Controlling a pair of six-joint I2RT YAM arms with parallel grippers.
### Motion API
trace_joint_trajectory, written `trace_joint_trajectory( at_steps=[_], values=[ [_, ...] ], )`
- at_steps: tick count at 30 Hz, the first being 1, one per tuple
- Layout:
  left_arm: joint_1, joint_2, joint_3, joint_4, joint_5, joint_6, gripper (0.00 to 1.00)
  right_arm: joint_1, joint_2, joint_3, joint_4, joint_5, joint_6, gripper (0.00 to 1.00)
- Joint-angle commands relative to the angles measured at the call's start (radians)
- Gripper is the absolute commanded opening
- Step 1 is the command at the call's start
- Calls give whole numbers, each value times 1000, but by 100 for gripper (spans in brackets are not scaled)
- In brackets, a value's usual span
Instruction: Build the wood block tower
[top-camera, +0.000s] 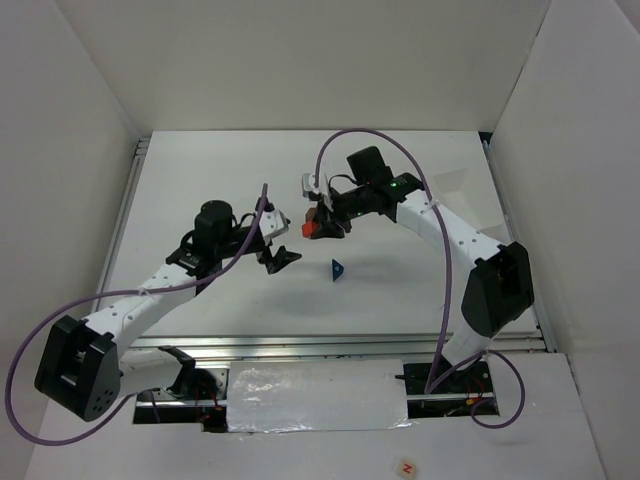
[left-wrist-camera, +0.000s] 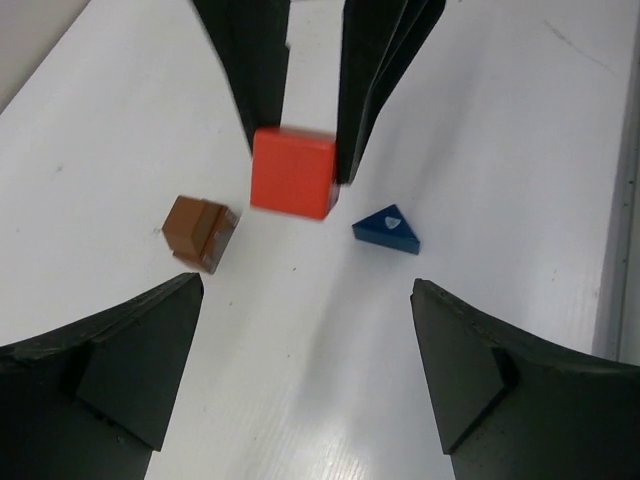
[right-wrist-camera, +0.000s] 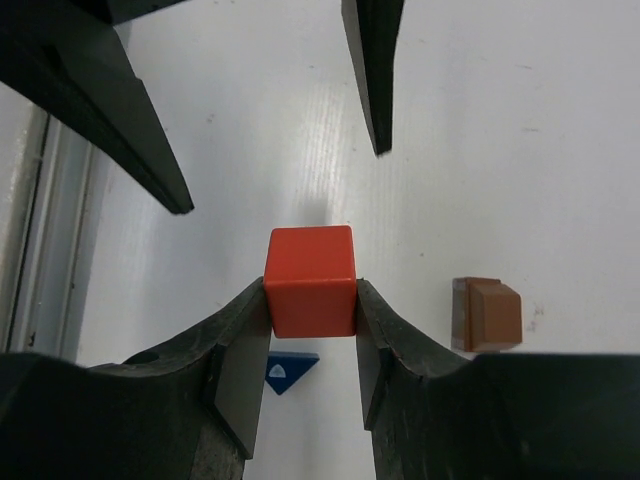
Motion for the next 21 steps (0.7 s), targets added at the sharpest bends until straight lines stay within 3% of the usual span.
trace_joint_trajectory(
  at_steps=[1,7,10,14,21],
  values=[
    [36,-30,-22,37,-27,-34,99,-15,5,59,-1,80,-12,0],
    [97,-82,-88,94,-201,-240,99,-16,100,175,-36,348,-47,0],
    [108,-120,-140,112,-267,-288,99,-13,180,261,-146,393,-107,3],
    [119,-198,-177,128,-332,-398,99,-1,201,282,-156,494,-217,3],
    [125,-236,-135,19,-465,-496,99,21,333,403,-199,614,-217,0]
  ],
)
